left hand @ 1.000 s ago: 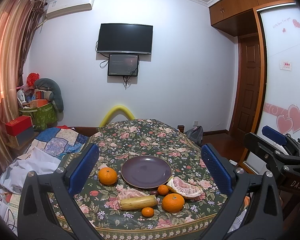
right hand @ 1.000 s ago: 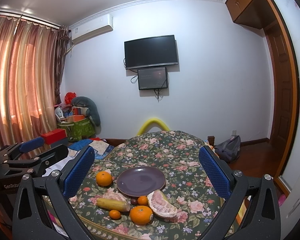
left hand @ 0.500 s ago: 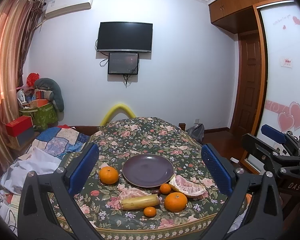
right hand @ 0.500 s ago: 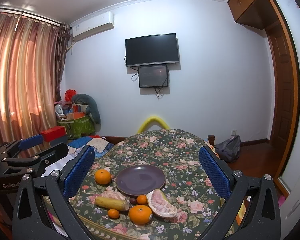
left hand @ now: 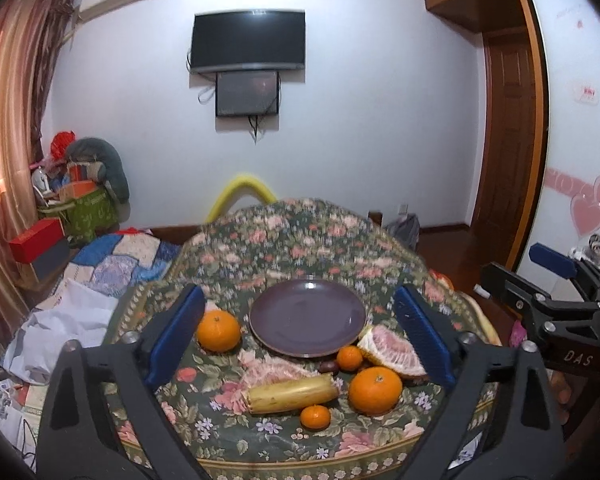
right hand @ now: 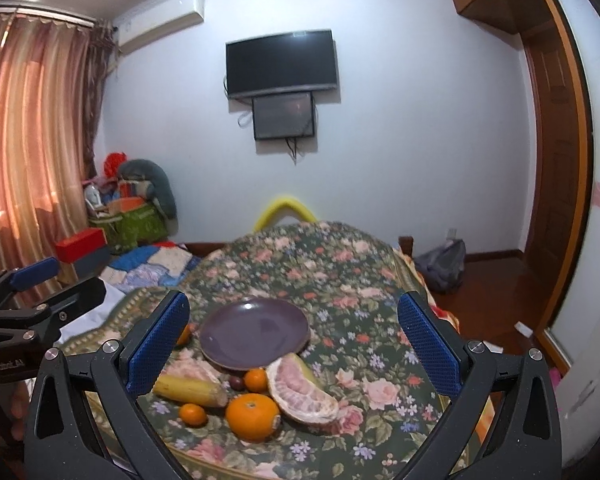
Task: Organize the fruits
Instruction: 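Lower the right gripper onto the peeled pomelo segment and close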
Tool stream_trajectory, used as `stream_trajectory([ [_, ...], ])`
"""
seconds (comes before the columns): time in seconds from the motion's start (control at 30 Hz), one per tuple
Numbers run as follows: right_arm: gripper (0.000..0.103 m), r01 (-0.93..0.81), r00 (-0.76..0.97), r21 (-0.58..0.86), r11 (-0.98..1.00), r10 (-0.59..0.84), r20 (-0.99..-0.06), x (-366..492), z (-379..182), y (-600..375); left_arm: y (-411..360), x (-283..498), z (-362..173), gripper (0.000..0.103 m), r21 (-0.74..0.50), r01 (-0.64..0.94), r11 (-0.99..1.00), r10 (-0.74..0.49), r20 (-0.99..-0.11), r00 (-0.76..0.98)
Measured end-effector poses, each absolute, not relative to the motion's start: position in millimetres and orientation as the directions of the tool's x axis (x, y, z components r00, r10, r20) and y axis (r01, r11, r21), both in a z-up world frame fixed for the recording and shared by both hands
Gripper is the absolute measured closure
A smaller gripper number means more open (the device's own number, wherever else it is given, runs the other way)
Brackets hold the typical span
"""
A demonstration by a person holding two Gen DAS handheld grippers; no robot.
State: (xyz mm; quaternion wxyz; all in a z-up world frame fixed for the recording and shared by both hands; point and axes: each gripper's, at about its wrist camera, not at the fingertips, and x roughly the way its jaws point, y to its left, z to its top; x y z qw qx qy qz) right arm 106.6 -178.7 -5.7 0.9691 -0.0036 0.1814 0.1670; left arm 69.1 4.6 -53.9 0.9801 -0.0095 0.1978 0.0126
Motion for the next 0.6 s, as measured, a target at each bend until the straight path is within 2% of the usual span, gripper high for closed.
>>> stream_trajectory([
  [0.23,0.0,-0.315,0.859,0.014,0.949,0.292,-0.421,127,-27,-177,-1,105,-94,0.03,-0.046,-0.005,0.999,-0.019,-0.514,0.858],
  [0.6,0.002,-0.335,0.802,0.003,0.942,0.287,-0.524,152,-67,-178,-8,139,-148,0.044,-0.07,0.012,0.997,-0.055,-0.65,0.758],
])
